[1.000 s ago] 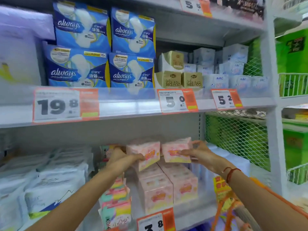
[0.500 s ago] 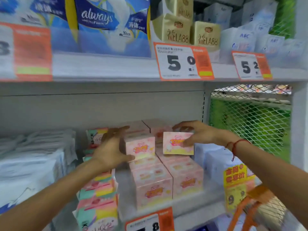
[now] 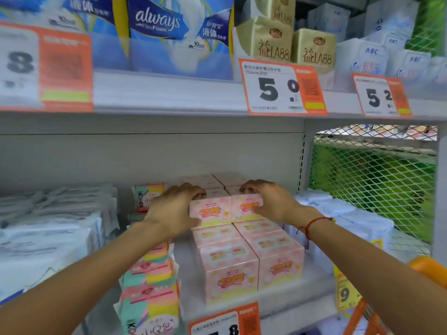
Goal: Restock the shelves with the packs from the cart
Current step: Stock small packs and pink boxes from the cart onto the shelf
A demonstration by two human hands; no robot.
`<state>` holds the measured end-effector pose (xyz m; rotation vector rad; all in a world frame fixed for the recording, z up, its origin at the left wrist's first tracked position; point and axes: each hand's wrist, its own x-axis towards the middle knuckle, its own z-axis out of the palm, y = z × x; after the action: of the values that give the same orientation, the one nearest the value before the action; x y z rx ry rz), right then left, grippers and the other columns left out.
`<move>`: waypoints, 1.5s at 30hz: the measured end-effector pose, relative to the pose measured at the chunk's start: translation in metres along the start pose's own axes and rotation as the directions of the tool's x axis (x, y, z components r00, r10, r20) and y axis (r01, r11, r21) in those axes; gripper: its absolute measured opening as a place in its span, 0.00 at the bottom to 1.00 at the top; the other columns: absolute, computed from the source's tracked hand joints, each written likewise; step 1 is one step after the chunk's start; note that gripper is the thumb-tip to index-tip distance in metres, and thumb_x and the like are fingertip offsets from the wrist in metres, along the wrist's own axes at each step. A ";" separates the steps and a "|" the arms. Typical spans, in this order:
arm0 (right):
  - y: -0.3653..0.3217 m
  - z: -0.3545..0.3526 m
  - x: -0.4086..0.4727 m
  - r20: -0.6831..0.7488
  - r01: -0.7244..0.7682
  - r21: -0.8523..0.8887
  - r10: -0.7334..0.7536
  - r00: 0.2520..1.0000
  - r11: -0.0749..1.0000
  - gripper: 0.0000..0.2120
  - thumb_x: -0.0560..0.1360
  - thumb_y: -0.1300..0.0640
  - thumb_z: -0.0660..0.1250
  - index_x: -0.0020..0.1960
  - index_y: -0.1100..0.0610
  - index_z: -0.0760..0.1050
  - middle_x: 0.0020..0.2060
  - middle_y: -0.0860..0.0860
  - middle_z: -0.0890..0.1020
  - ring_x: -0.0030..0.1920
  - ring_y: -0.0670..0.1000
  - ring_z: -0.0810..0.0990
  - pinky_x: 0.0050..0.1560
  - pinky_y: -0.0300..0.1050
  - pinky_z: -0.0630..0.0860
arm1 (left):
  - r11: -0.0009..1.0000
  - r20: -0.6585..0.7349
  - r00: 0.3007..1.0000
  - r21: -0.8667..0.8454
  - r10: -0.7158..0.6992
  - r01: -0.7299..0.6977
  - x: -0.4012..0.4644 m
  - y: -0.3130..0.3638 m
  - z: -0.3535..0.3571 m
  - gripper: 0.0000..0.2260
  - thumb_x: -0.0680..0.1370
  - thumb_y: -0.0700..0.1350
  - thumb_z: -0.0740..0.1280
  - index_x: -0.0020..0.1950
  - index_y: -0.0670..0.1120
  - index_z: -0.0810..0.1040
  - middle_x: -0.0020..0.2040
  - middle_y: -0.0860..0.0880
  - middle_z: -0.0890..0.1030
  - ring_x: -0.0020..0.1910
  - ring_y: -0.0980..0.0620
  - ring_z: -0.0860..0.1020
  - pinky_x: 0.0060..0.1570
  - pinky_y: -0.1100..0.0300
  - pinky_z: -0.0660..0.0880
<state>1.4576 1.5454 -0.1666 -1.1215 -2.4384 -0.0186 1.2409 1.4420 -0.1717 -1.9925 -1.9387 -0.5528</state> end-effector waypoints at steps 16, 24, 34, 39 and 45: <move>0.008 0.006 0.009 -0.029 0.013 -0.019 -0.013 0.999 1.000 0.23 0.70 0.60 0.70 0.64 0.50 0.73 0.58 0.52 0.77 0.61 0.54 0.73 0.58 0.45 0.71 | 1.000 0.067 0.998 0.010 0.007 -0.008 0.015 -0.001 0.000 0.27 0.69 0.53 0.74 0.66 0.56 0.71 0.63 0.54 0.73 0.60 0.51 0.72 0.52 0.59 0.72; -0.009 0.000 0.004 -0.001 -0.010 -0.247 0.010 1.000 0.969 0.24 0.72 0.58 0.67 0.66 0.49 0.68 0.59 0.53 0.71 0.61 0.55 0.69 0.56 0.47 0.70 | 0.996 0.131 0.990 0.080 -0.044 0.033 0.020 0.012 -0.002 0.26 0.68 0.49 0.73 0.63 0.52 0.69 0.59 0.50 0.72 0.56 0.49 0.72 0.48 0.56 0.75; -0.052 -0.052 -0.057 0.108 -0.036 -0.106 0.048 0.993 0.994 0.23 0.71 0.55 0.70 0.65 0.52 0.70 0.62 0.53 0.71 0.61 0.54 0.70 0.59 0.49 0.71 | 0.994 0.063 0.993 0.047 -0.098 0.095 -0.035 0.052 -0.061 0.27 0.70 0.48 0.71 0.68 0.51 0.70 0.64 0.48 0.73 0.63 0.47 0.72 0.54 0.56 0.71; -0.086 -0.065 -0.122 0.370 -0.030 0.033 0.016 0.929 0.999 0.06 0.71 0.59 0.71 0.47 0.50 0.79 0.34 0.45 0.76 0.35 0.46 0.74 0.41 0.42 0.73 | 0.976 0.112 0.990 -0.188 -0.089 0.109 -0.110 0.076 -0.077 0.14 0.73 0.49 0.68 0.58 0.54 0.78 0.55 0.56 0.81 0.55 0.52 0.79 0.48 0.61 0.72; -0.124 -0.036 -0.184 0.850 -0.163 -0.022 0.104 0.516 0.986 0.04 0.74 0.61 0.68 0.48 0.55 0.78 0.34 0.50 0.77 0.30 0.45 0.76 0.29 0.33 0.73 | 0.936 0.317 0.946 -0.307 -0.070 0.172 -0.200 0.100 -0.055 0.05 0.72 0.47 0.66 0.44 0.56 0.80 0.46 0.56 0.83 0.48 0.53 0.80 0.49 0.57 0.77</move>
<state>1.4868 1.3234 -0.1876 -1.5380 -3.1196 0.8677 1.3348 1.2363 -0.2129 -2.2841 -2.2943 -0.6789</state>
